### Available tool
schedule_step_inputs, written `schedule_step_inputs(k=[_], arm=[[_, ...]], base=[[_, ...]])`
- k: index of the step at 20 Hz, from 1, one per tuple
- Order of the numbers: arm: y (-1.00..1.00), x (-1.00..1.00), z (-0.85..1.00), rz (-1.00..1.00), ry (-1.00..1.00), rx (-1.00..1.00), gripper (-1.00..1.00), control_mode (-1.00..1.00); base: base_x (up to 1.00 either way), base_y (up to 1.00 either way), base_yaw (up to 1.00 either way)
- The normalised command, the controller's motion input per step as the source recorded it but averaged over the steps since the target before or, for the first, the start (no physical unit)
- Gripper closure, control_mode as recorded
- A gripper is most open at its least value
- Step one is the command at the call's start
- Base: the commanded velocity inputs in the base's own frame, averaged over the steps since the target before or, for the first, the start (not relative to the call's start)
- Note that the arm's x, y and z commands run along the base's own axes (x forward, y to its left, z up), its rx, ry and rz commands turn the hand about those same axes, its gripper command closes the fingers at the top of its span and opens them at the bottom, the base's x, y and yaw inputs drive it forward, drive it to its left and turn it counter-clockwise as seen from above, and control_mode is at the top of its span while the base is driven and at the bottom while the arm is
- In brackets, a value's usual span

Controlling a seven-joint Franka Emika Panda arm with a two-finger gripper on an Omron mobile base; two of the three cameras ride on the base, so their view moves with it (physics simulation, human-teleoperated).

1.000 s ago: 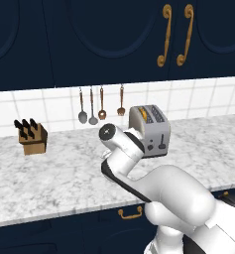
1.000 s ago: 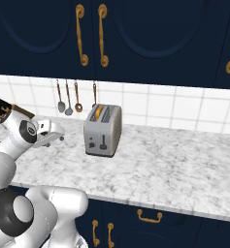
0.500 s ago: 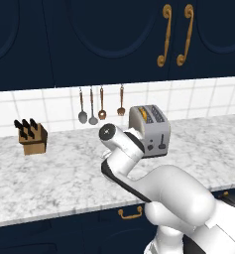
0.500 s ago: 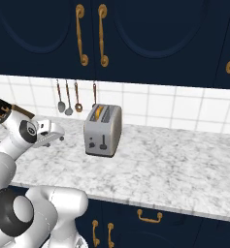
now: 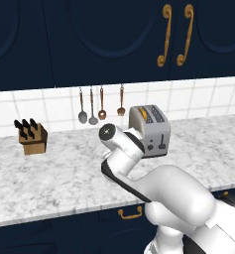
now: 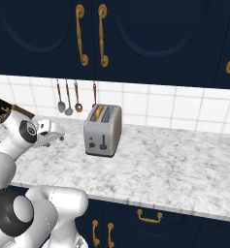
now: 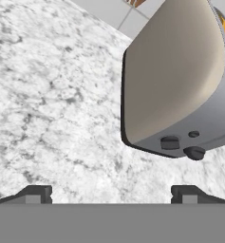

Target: Start the toaster. Once the lever pops up, take the bread to the plate on the dining counter.

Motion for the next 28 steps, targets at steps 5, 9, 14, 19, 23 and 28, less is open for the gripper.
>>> schedule_step_inputs(k=[5,9,14,19,23,28], arm=[[0.0,0.0,0.0,0.0,0.0,0.0,-1.0,-1.0],[0.0,0.0,0.0,0.0,0.0,0.0,-1.0,-1.0],[0.0,0.0,0.0,0.0,0.0,0.0,-1.0,-1.0],[0.0,0.0,0.0,0.0,0.0,0.0,-1.0,-1.0],[0.0,0.0,0.0,0.0,0.0,0.0,-1.0,-1.0],[0.0,0.0,0.0,0.0,0.0,0.0,-1.0,-1.0]], base=[[0.0,0.0,0.0],[0.0,0.0,0.0],[0.0,0.0,0.0],[0.0,0.0,0.0],[0.0,0.0,0.0],[0.0,0.0,0.0]])
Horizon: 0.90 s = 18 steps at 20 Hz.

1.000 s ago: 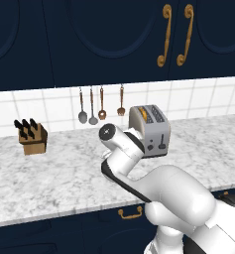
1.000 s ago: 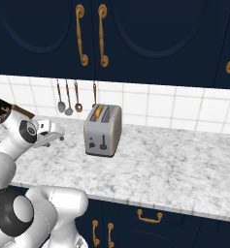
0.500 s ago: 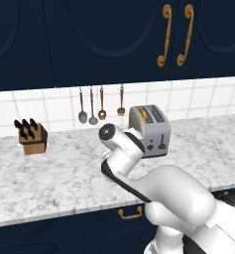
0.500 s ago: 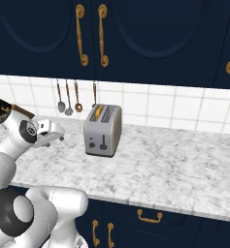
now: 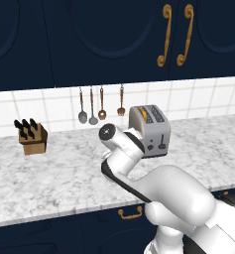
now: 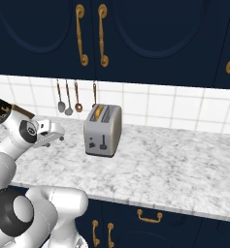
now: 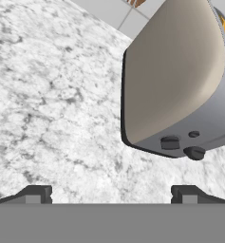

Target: Start the toaster. Once the lever pops up, take the bread to the plate on the dining counter.

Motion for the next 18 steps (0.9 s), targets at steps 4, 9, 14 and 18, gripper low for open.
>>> schedule_step_inputs(k=[4,9,14,18], arm=[[0.0,0.0,0.0,0.0,0.0,0.0,-1.0,-1.0],[0.0,0.0,0.0,0.0,0.0,0.0,-1.0,-1.0],[0.0,0.0,0.0,0.0,0.0,0.0,-1.0,-1.0],[0.0,0.0,0.0,0.0,0.0,0.0,-1.0,-1.0]], base=[[0.0,0.0,0.0],[0.0,0.0,0.0],[0.0,0.0,0.0],[0.0,0.0,0.0]])
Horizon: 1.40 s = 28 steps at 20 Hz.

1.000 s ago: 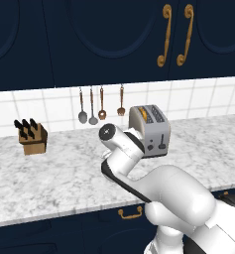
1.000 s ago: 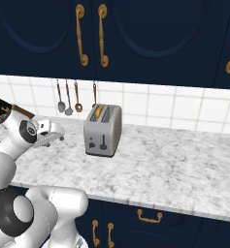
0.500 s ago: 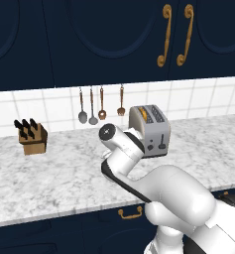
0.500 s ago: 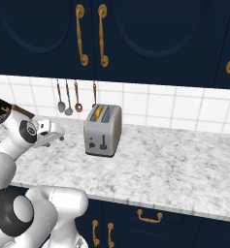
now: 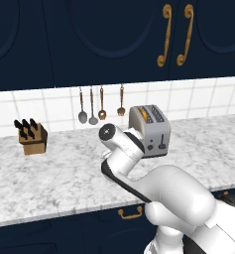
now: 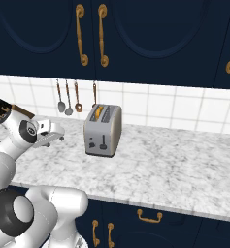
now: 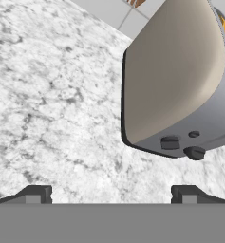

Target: Start the toaster. Once the lever pops up, take the bread to the plate on the dining counter.

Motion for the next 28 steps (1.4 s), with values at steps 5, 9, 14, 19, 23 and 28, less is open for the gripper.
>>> schedule_step_inputs(k=[5,9,14,19,23,28], arm=[[0.0,0.0,0.0,0.0,0.0,0.0,-1.0,-1.0],[0.0,0.0,0.0,0.0,0.0,0.0,-1.0,-1.0],[0.0,0.0,0.0,0.0,0.0,0.0,-1.0,-1.0],[0.0,0.0,0.0,0.0,0.0,0.0,-1.0,-1.0],[0.0,0.0,0.0,0.0,0.0,0.0,-1.0,-1.0],[0.0,0.0,0.0,0.0,0.0,0.0,-1.0,-1.0]], base=[[0.0,0.0,0.0],[0.0,0.0,0.0],[0.0,0.0,0.0],[0.0,0.0,0.0],[0.0,0.0,0.0],[0.0,0.0,0.0]])
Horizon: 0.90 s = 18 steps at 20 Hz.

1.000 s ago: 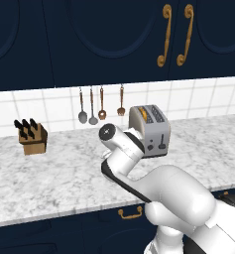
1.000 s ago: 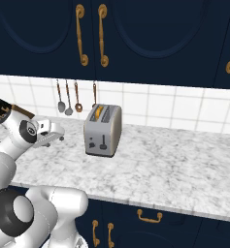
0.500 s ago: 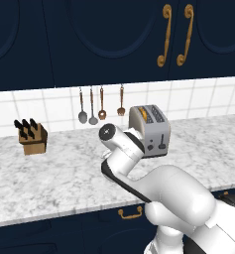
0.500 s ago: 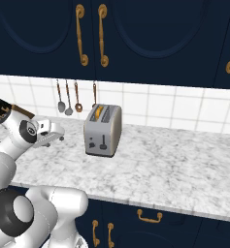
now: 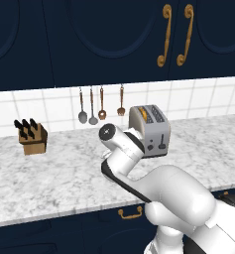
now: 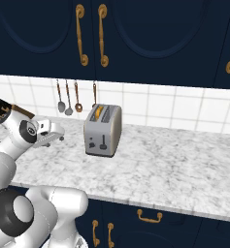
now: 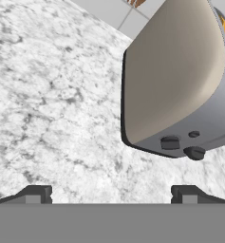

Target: Start the toaster. Once the lever pops up, take the bread to the plate on the dining counter.

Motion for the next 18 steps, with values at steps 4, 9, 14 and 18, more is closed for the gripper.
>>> schedule_step_inputs(k=[4,9,14,18], arm=[[0.0,0.0,0.0,0.0,0.0,0.0,-1.0,-1.0],[0.0,0.0,0.0,0.0,0.0,0.0,-1.0,-1.0],[0.0,0.0,0.0,0.0,0.0,0.0,-1.0,-1.0],[0.0,0.0,0.0,0.0,0.0,0.0,-1.0,-1.0]], base=[[0.0,0.0,0.0],[0.0,0.0,0.0],[0.0,0.0,0.0],[0.0,0.0,0.0]])
